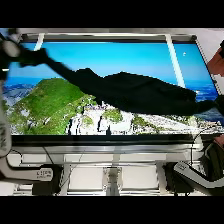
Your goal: Fold the clothes and pants, and hang the long-sleeved shirts on hangers.
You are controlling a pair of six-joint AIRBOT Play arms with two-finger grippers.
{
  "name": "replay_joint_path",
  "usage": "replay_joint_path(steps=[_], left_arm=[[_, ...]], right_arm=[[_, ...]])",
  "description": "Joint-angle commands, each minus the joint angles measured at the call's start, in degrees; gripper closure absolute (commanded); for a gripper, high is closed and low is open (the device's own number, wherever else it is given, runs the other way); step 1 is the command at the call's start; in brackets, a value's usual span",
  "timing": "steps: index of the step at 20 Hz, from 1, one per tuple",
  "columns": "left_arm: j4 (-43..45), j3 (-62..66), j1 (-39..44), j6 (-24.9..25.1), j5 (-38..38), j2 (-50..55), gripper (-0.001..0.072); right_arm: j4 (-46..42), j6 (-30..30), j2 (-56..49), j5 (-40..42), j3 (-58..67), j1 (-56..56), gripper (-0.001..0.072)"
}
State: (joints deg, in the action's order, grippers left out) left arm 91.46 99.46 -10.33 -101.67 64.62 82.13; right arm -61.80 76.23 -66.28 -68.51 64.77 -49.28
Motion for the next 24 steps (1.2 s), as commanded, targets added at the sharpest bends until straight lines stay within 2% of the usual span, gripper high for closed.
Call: replay_joint_path(steps=[1, 4, 5, 6, 8, 14, 17, 20, 22, 23, 24], left_arm=[[7.52, 0.0, -10.08, 3.08, 14.1, -7.76, 0.0681], [7.52, -0.59, -15.5, 10.27, 24.09, -8.11, 0.0681], [6.19, -2.03, -16.74, 10.62, 24.92, -8.72, 0.0682], [3.8, -4.46, -17.81, 11.06, 24.28, -9.97, 0.0681], [4.57, -11.47, -17.99, 12.2, 22.51, -13.46, 0.0682], [5.44, -42.16, -17.99, 13.38, 13.64, -26.23, 0.0681], [8.04, -56.19, -18.27, 12.87, 11.87, -30.03, 0.0681], [9.68, -63.78, -20.24, 11.91, 11.87, -31.01, 0.068], [9.66, -64.74, -21.03, 11.98, 11.85, -31.06, 0.0681], [9.62, -64.57, -21.09, 12.17, 11.65, -31.08, 0.0662], [9.6, -64.32, -21.09, 12.46, 11.41, -31.08, 0.0514]], right_arm=[[6.05, -0.96, -0.04, -1.05, 5.49, 1.64, 0.0666], [-2.8, -0.98, -0.09, -2.56, 4.33, 4.48, 0.0665], [-4.98, -1.01, -0.07, -2.54, 3.04, 4.66, 0.0666], [-6.47, -1.03, 0.0, -2.4, 1.46, 4.37, 0.0665], [-8.85, -1.01, 0.04, -2.34, -2.4, 2.51, 0.0665], [-14.73, -0.09, 0.57, -1.33, -15.13, -0.5, 0.0665], [-24.2, 3.69, 0.57, -1.77, -18.73, -0.5, 0.0665], [-34.27, 7.58, 0.57, -2.45, -18.71, -0.5, 0.0665], [-35.45, 7.65, 0.55, -2.91, -18.71, -0.5, 0.0654], [-35.45, 7.65, 0.55, -3.37, -18.71, -0.5, 0.0544], [-35.54, 7.63, 0.55, -4.15, -18.71, -0.5, 0.0321]])
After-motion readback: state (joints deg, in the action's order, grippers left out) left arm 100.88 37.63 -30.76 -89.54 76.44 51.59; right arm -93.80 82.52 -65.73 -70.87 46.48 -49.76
